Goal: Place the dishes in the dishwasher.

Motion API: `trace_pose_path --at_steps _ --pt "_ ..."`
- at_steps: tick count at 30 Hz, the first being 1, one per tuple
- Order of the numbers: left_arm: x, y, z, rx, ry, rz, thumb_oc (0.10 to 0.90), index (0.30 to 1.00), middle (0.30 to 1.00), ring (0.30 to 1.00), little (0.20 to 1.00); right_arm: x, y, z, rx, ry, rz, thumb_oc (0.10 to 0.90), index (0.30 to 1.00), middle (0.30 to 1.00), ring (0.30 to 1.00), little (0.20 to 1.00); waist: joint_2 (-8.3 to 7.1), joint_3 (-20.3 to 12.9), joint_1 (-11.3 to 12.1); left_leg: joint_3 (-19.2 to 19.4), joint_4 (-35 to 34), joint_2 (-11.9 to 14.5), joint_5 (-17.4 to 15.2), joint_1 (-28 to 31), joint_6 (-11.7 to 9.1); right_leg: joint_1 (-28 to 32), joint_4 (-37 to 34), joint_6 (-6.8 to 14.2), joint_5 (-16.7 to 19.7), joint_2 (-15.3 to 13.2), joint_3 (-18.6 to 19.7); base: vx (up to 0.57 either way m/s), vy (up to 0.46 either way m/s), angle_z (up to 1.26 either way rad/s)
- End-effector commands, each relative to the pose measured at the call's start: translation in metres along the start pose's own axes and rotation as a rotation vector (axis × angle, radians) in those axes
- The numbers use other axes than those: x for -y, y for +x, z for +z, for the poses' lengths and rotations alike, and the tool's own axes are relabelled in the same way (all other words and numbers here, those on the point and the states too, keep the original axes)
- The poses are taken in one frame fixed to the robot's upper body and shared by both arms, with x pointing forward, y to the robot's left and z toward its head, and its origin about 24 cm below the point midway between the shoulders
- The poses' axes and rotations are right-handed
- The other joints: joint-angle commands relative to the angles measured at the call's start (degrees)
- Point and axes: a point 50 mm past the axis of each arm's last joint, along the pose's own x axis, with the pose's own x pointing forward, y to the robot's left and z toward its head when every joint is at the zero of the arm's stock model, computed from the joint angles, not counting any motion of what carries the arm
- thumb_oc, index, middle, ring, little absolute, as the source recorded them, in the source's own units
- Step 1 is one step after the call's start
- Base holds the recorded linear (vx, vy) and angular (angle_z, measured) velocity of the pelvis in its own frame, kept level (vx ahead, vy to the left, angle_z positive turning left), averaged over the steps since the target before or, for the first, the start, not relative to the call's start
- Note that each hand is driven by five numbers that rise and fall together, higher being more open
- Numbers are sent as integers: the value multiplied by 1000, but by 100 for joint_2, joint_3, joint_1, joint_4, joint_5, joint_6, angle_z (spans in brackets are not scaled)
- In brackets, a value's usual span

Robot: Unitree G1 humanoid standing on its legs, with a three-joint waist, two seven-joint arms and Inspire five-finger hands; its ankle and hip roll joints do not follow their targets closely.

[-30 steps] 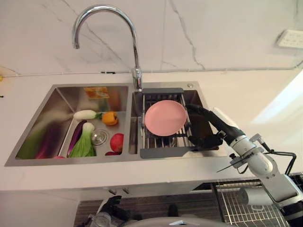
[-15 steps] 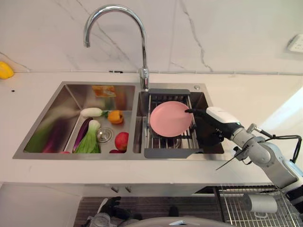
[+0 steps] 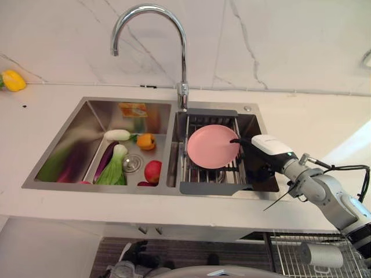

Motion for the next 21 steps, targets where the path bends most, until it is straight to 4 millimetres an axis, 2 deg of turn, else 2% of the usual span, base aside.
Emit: trace_pose_path --at_steps 1,4,6,8,12,14,21 --pt "-3 -2 -15 -75 75 -12 800 900 900 900 900 77 2 25 130 -97 -348 800 900 900 900 900 -193 -145 187 -34 32 345 -194 -156 -405 412 120 557 -875 -683 -329 -18 -1 14" --pt "-4 -2 -17 -82 67 -7 800 900 900 900 900 86 -5 27 140 -75 -422 800 900 900 900 900 -187 -147 183 -56 32 336 -191 -165 -402 411 120 561 -875 -686 -341 -21 3 18" --pt "-4 -3 -20 -95 51 -1 800 900 900 900 900 94 -12 36 183 -54 -471 800 900 900 900 900 -172 -156 172 -61 32 328 -180 -174 -400 405 120 550 -876 -680 -337 -9 -2 2" --pt "-4 -3 -21 -96 48 -4 800 900 900 900 900 94 -16 41 201 -52 -472 800 900 900 900 900 -168 -160 176 -61 32 320 -174 -184 -403 404 120 545 -879 -676 -331 0 0 0" --pt "-3 -4 -23 -98 44 -10 800 900 900 900 900 87 -17 45 224 -17 -424 800 900 900 900 900 -157 -159 171 -64 32 317 -167 -189 -406 406 120 539 -882 -678 -335 0 0 0" --pt "-2 -4 -23 -100 38 -20 800 900 900 900 900 74 -14 46 229 25 -351 800 900 900 900 900 -140 -155 174 -62 32 314 -159 -189 -408 420 120 534 -886 -680 -343 0 0 0" --pt "-3 -4 -22 -96 36 -24 800 900 900 900 900 52 -2 37 169 1 -243 800 900 900 900 900 -105 -129 184 -86 32 296 -151 -187 -407 443 120 530 -892 -684 -392 0 0 0"
